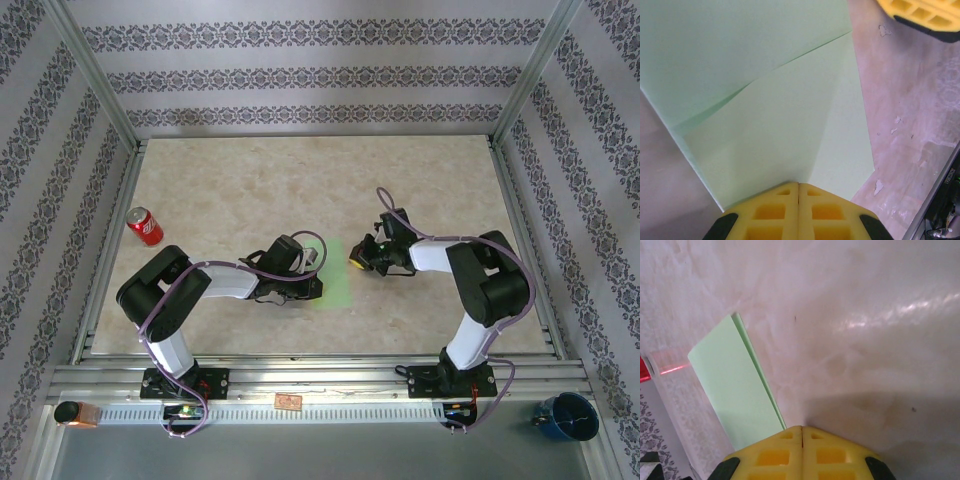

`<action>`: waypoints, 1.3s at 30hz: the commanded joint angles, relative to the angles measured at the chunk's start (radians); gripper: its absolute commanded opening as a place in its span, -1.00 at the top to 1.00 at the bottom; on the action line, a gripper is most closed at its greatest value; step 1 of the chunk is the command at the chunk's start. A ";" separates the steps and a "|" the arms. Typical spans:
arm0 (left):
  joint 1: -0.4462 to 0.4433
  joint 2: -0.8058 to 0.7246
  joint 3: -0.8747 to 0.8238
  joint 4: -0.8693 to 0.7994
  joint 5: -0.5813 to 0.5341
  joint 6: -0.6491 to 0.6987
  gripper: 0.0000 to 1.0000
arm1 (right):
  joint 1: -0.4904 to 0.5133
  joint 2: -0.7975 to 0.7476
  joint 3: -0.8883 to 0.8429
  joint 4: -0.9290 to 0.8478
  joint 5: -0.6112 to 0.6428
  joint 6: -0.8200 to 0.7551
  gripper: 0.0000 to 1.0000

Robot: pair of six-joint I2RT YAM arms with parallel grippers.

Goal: Fold a paper plane with a square sheet of paper (pick it up from the middle)
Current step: Fold the triangle a second time at the center of the table.

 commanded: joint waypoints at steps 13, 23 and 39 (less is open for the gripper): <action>0.002 0.013 -0.006 -0.153 -0.035 0.034 1.00 | 0.137 -0.023 -0.039 0.018 0.028 0.022 1.00; 0.002 -0.082 0.076 -0.180 0.025 -0.015 1.00 | 0.136 0.023 -0.091 0.000 0.083 0.019 1.00; -0.013 0.114 0.188 -0.124 0.031 -0.101 1.00 | 0.145 0.012 -0.111 0.005 0.092 0.033 1.00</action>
